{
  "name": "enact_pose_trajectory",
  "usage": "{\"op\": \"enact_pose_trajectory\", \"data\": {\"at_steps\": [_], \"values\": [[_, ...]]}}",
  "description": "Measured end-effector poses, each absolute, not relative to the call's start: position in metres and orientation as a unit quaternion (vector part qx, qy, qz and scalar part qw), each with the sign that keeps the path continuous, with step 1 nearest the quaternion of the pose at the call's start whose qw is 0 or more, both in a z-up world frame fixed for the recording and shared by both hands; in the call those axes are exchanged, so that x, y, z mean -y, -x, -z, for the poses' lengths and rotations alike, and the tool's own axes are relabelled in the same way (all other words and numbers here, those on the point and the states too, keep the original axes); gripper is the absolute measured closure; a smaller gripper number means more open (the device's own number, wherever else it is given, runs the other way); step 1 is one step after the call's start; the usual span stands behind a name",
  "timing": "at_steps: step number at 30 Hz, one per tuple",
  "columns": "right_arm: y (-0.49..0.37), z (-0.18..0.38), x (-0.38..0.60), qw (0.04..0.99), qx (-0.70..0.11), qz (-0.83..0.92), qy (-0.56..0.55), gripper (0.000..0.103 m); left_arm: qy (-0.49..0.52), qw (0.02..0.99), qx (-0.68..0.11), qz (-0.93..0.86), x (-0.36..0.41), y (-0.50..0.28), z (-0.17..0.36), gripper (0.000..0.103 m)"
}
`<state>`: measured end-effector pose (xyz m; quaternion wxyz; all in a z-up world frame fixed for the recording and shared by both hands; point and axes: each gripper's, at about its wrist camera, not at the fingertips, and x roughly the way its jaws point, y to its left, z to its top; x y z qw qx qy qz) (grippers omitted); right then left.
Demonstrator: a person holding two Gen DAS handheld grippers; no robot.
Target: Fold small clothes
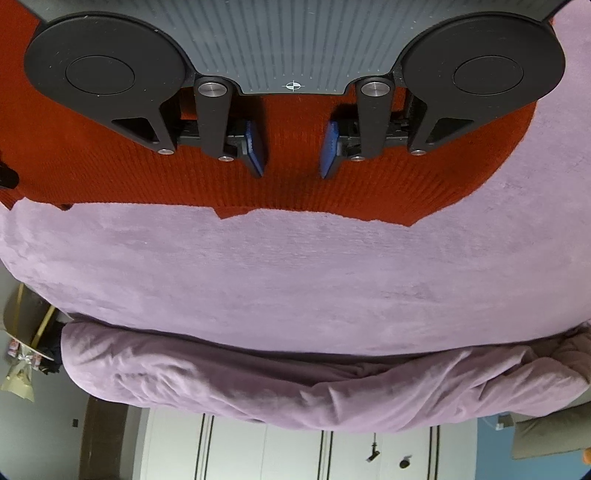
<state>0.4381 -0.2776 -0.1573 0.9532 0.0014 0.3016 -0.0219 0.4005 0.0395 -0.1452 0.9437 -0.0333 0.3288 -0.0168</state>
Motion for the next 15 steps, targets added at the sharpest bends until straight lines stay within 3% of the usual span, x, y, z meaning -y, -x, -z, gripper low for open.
{"op": "enact_pose_trajectory", "data": {"at_steps": [2, 4, 12, 15], "values": [[-0.437, 0.159, 0.268, 0.953, -0.302, 0.018, 0.018, 0.087, 0.037, 0.944, -0.327, 0.020, -0.041, -0.399, 0.145, 0.060], [-0.435, 0.159, 0.266, 0.953, -0.302, 0.019, 0.022, 0.086, 0.047, 0.944, -0.325, 0.032, -0.043, -0.399, 0.146, 0.050], [-0.413, 0.141, 0.289, 0.954, -0.287, 0.080, -0.032, 0.086, 0.036, 0.940, -0.338, 0.042, -0.062, -0.381, 0.134, 0.050], [-0.389, 0.129, 0.307, 0.948, -0.297, 0.068, -0.097, 0.081, 0.056, 0.933, -0.356, 0.021, -0.091, -0.356, 0.127, 0.047]]}}
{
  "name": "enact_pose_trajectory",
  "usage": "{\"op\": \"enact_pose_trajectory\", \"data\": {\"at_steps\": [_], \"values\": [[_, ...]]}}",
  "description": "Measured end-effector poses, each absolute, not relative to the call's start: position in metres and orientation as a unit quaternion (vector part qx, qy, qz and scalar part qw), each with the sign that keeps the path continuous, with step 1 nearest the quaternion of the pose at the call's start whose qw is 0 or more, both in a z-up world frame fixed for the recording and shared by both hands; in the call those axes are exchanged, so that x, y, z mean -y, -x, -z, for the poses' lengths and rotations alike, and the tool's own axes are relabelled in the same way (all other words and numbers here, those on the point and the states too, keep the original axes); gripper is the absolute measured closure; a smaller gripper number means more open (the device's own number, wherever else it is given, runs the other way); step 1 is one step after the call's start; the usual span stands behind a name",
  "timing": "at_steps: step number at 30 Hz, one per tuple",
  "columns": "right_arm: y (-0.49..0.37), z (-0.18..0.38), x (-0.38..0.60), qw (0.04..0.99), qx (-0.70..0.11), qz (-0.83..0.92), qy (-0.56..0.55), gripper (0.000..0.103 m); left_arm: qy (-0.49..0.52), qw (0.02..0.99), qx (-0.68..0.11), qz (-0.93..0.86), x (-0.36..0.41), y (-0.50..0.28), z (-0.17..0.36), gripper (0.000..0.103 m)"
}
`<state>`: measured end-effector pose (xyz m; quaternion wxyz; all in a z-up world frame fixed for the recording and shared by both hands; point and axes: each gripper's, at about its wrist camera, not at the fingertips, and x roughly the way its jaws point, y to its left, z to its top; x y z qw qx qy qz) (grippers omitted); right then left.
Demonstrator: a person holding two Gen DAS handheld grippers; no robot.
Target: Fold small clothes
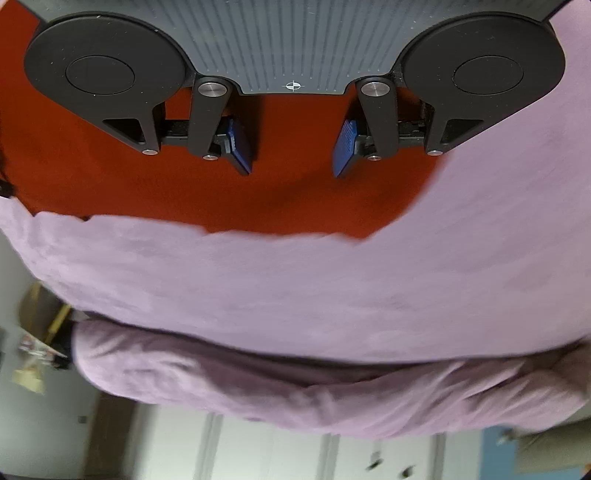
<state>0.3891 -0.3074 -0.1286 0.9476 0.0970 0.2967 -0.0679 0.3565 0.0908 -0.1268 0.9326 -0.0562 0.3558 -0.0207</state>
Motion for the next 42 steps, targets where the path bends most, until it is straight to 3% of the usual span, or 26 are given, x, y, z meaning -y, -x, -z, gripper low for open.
{"op": "enact_pose_trajectory", "data": {"at_steps": [4, 6, 13, 19, 27, 32, 35, 38, 40, 42], "values": [[-0.333, 0.111, 0.300, 0.950, -0.293, 0.014, -0.106, 0.043, 0.085, 0.923, -0.375, 0.008, -0.133, -0.313, 0.119, 0.047], [-0.303, 0.107, 0.290, 0.945, -0.306, -0.026, -0.113, 0.038, 0.104, 0.918, -0.382, 0.009, -0.147, -0.290, 0.115, 0.047], [-0.240, 0.109, 0.249, 0.910, -0.377, -0.063, -0.159, 0.007, 0.193, 0.885, -0.418, 0.072, -0.170, -0.240, 0.111, 0.048], [-0.226, 0.114, 0.245, 0.876, -0.402, -0.057, -0.259, 0.005, 0.266, 0.851, -0.446, 0.078, -0.176, -0.248, 0.124, 0.049], [-0.210, 0.097, 0.219, 0.933, -0.289, -0.095, -0.193, 0.006, 0.383, 0.800, -0.455, 0.084, -0.196, -0.270, 0.150, 0.059], [-0.229, 0.089, 0.198, 0.931, -0.297, -0.103, -0.184, 0.010, 0.423, 0.787, -0.442, 0.083, -0.198, -0.292, 0.160, 0.073], [-0.240, 0.089, 0.183, 0.931, -0.312, -0.110, -0.156, 0.021, 0.453, 0.773, -0.436, 0.083, -0.203, -0.295, 0.167, 0.078], [-0.248, 0.097, 0.165, 0.932, -0.325, -0.111, -0.120, 0.047, 0.446, 0.782, -0.424, 0.096, -0.204, -0.295, 0.162, 0.080], [-0.258, 0.105, 0.154, 0.930, -0.337, -0.107, -0.098, 0.074, 0.434, 0.792, -0.418, 0.101, -0.203, -0.293, 0.157, 0.080], [-0.265, 0.113, 0.145, 0.927, -0.348, -0.105, -0.090, 0.089, 0.432, 0.793, -0.418, 0.100, -0.202, -0.293, 0.156, 0.079]]}}
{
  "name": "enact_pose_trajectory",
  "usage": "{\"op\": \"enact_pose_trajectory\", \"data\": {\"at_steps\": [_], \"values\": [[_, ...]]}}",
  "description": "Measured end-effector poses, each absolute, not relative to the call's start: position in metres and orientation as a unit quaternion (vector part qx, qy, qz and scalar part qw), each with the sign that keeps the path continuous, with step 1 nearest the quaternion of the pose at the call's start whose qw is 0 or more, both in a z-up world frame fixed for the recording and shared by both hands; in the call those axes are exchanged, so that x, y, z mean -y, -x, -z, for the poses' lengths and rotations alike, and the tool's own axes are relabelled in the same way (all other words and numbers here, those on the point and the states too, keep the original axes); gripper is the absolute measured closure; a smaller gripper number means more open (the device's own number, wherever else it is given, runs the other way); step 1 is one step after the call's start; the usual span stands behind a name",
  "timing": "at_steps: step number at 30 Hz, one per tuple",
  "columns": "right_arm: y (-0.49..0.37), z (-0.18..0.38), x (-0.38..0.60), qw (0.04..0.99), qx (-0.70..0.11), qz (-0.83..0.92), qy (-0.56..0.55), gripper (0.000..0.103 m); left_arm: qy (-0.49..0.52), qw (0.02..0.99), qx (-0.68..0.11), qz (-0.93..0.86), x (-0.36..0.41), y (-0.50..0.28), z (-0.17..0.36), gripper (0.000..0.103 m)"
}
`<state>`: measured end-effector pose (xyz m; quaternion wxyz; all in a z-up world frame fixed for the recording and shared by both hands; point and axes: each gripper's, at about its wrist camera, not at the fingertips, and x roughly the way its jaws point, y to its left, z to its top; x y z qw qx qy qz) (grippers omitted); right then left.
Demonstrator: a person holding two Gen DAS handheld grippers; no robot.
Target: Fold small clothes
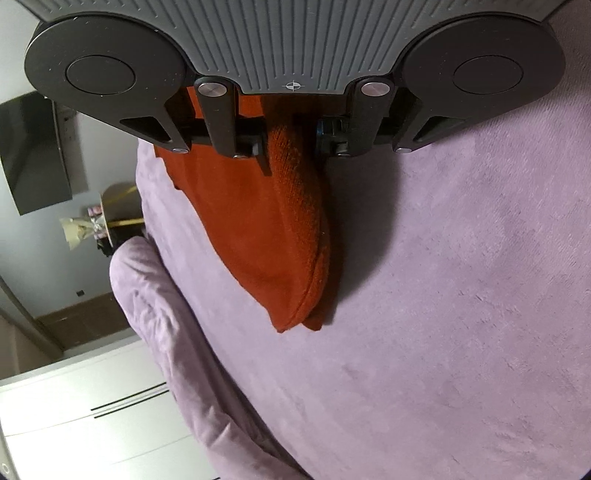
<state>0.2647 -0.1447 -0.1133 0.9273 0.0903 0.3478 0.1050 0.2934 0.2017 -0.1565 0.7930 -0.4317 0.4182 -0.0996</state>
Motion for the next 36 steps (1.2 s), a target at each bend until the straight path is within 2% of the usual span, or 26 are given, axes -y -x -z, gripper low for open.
{"op": "enact_pose_trajectory", "data": {"at_steps": [6, 14, 21, 26, 29, 32, 36], "values": [[-0.266, 0.126, 0.135, 0.927, -0.355, -0.102, -0.062, 0.093, 0.446, 0.787, -0.416, 0.089, -0.205, -0.296, 0.162, 0.082], [-0.240, 0.110, 0.189, 0.936, -0.314, -0.088, -0.132, 0.092, 0.355, 0.846, -0.384, 0.104, -0.178, -0.290, 0.105, 0.084], [-0.225, 0.107, 0.235, 0.939, -0.288, -0.047, -0.182, 0.085, 0.208, 0.896, -0.361, 0.156, -0.087, -0.289, 0.046, 0.085], [-0.221, 0.108, 0.249, 0.941, -0.281, -0.045, -0.185, 0.084, 0.145, 0.889, -0.385, 0.201, -0.006, -0.293, 0.055, 0.084], [-0.220, 0.109, 0.257, 0.939, -0.283, -0.040, -0.191, 0.084, 0.117, 0.879, -0.416, 0.201, 0.022, -0.290, 0.083, 0.077], [-0.220, 0.111, 0.264, 0.934, -0.291, -0.041, -0.203, 0.084, 0.092, 0.883, -0.399, 0.227, 0.027, -0.271, 0.083, 0.063], [-0.228, 0.109, 0.261, 0.932, -0.300, -0.057, -0.197, 0.083, 0.105, 0.875, -0.390, 0.266, 0.008, -0.247, 0.058, 0.064]]}}
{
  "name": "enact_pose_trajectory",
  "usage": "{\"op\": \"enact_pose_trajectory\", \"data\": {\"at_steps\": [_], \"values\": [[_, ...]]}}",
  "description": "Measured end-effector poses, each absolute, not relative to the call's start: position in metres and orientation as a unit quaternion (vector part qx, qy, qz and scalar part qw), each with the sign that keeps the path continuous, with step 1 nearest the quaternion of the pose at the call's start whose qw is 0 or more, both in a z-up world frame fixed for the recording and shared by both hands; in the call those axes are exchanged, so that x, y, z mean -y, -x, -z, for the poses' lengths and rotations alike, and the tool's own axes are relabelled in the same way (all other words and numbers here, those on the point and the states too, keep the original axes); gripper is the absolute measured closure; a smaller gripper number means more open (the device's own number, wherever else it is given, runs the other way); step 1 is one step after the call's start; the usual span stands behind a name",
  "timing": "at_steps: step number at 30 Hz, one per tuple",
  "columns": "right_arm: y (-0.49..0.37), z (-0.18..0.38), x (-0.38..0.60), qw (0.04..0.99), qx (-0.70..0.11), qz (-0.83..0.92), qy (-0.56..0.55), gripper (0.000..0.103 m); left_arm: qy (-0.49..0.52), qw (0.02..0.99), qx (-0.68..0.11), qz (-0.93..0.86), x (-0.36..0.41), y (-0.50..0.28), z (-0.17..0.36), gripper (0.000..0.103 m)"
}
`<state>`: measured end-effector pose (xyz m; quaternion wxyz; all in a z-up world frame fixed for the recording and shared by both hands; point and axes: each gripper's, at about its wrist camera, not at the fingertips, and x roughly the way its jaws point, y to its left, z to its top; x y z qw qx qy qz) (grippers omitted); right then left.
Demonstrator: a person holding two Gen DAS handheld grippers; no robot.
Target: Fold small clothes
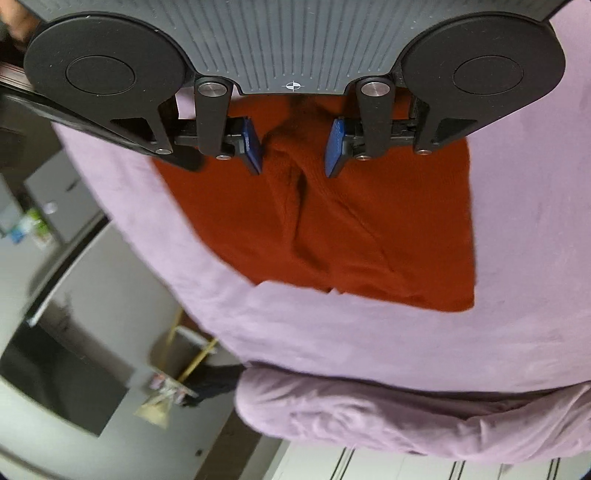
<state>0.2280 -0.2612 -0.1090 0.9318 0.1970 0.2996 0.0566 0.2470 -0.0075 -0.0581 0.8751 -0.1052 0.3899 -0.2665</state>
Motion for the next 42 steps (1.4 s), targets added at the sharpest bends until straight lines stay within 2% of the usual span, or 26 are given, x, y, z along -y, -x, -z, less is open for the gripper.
{"op": "enact_pose_trajectory", "data": {"at_steps": [5, 7, 12, 14, 16, 17, 19, 21, 25, 27, 28, 29, 30, 33, 34, 38, 42], "values": [[-0.246, 0.090, 0.228, 0.932, -0.291, -0.121, -0.176, 0.083, 0.117, 0.903, -0.360, 0.202, -0.028, -0.236, 0.043, 0.062], [-0.257, 0.087, 0.210, 0.928, -0.300, -0.151, -0.162, 0.083, 0.129, 0.904, -0.377, 0.155, -0.041, -0.245, 0.051, 0.063], [-0.282, 0.119, 0.194, 0.909, -0.375, -0.133, -0.127, 0.084, 0.154, 0.888, -0.416, 0.124, -0.053, -0.263, 0.080, 0.063], [-0.287, 0.137, 0.201, 0.897, -0.410, -0.113, -0.121, 0.093, 0.160, 0.876, -0.437, 0.129, -0.050, -0.263, 0.093, 0.063], [-0.284, 0.133, 0.212, 0.897, -0.399, -0.126, -0.142, 0.096, 0.172, 0.867, -0.447, 0.141, -0.046, -0.267, 0.106, 0.061], [-0.282, 0.127, 0.220, 0.896, -0.389, -0.133, -0.168, 0.092, 0.175, 0.866, -0.448, 0.141, -0.047, -0.267, 0.109, 0.060], [-0.286, 0.116, 0.235, 0.892, -0.365, -0.145, -0.224, 0.066, 0.179, 0.866, -0.446, 0.139, -0.049, -0.266, 0.112, 0.058], [-0.297, 0.109, 0.240, 0.881, -0.356, -0.155, -0.272, 0.054, 0.185, 0.864, -0.447, 0.139, -0.051, -0.267, 0.113, 0.058], [-0.328, 0.113, 0.230, 0.860, -0.376, -0.174, -0.298, 0.053, 0.177, 0.865, -0.448, 0.139, -0.050, -0.264, 0.112, 0.058], [-0.343, 0.120, 0.217, 0.855, -0.397, -0.178, -0.282, 0.057, 0.174, 0.866, -0.449, 0.137, -0.049, -0.263, 0.110, 0.058], [-0.343, 0.124, 0.210, 0.854, -0.401, -0.180, -0.278, 0.077, 0.171, 0.866, -0.449, 0.136, -0.049, -0.263, 0.109, 0.058], [-0.343, 0.127, 0.207, 0.853, -0.400, -0.183, -0.279, 0.086, 0.165, 0.868, -0.448, 0.136, -0.047, -0.264, 0.106, 0.059], [-0.339, 0.129, 0.207, 0.856, -0.394, -0.182, -0.280, 0.090, 0.160, 0.871, -0.444, 0.135, -0.047, -0.262, 0.103, 0.060], [-0.321, 0.115, 0.209, 0.887, -0.358, -0.162, -0.242, 0.094, 0.142, 0.887, -0.422, 0.122, -0.048, -0.257, 0.088, 0.060], [-0.317, 0.113, 0.212, 0.896, -0.353, -0.145, -0.227, 0.099, 0.138, 0.890, -0.417, 0.121, -0.048, -0.257, 0.086, 0.060], [-0.319, 0.131, 0.213, 0.901, -0.396, -0.089, -0.155, 0.103, 0.134, 0.880, -0.439, 0.123, -0.039, -0.268, 0.095, 0.061], [-0.315, 0.133, 0.237, 0.889, -0.390, -0.115, -0.209, 0.102, 0.136, 0.876, -0.446, 0.123, -0.034, -0.270, 0.103, 0.055]]}}
